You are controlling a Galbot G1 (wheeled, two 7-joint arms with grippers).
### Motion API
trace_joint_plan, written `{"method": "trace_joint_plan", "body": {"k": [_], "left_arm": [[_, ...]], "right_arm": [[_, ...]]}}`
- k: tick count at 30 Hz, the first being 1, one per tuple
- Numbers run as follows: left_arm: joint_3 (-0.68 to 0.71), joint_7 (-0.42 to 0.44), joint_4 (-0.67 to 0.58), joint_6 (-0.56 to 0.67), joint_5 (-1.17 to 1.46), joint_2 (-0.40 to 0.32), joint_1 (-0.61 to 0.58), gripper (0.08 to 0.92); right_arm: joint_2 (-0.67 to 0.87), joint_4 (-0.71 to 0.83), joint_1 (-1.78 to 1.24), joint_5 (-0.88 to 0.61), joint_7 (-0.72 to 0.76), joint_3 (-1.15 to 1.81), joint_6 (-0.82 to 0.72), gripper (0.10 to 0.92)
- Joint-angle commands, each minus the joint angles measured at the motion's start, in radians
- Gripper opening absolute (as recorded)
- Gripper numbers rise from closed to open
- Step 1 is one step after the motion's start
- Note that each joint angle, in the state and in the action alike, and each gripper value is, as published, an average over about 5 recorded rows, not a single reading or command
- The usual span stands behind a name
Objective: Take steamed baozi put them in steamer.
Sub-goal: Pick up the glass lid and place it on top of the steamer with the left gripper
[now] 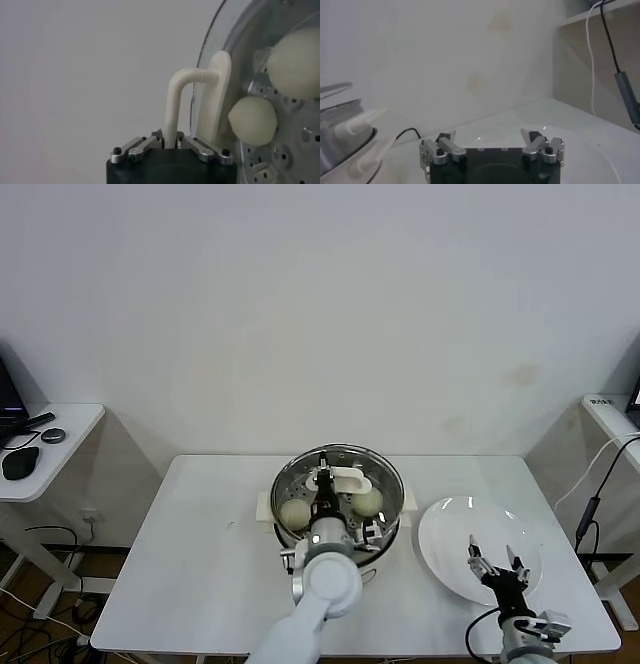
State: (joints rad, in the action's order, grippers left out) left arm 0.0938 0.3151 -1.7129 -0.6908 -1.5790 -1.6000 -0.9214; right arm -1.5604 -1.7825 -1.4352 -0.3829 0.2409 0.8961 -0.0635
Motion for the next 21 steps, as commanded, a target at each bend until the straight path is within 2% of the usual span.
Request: {"method": "trace_joint_plan", "body": {"k": [1,21], "left_arm": [[-0.004,-0.018,0.041,0.000,-0.031,-0.004,-0.003,0.182],[-0.013,-0.020,0.034,0.000,0.033,-0.002,-0.013,0.182]], "right_arm": [[-0.002,0.005,0.001,-0.001,0.001,-0.001,0.003,0.823],[-0.007,0.008,-0.001,0.007,0.001,-0.013,0.007,0.823]]}}
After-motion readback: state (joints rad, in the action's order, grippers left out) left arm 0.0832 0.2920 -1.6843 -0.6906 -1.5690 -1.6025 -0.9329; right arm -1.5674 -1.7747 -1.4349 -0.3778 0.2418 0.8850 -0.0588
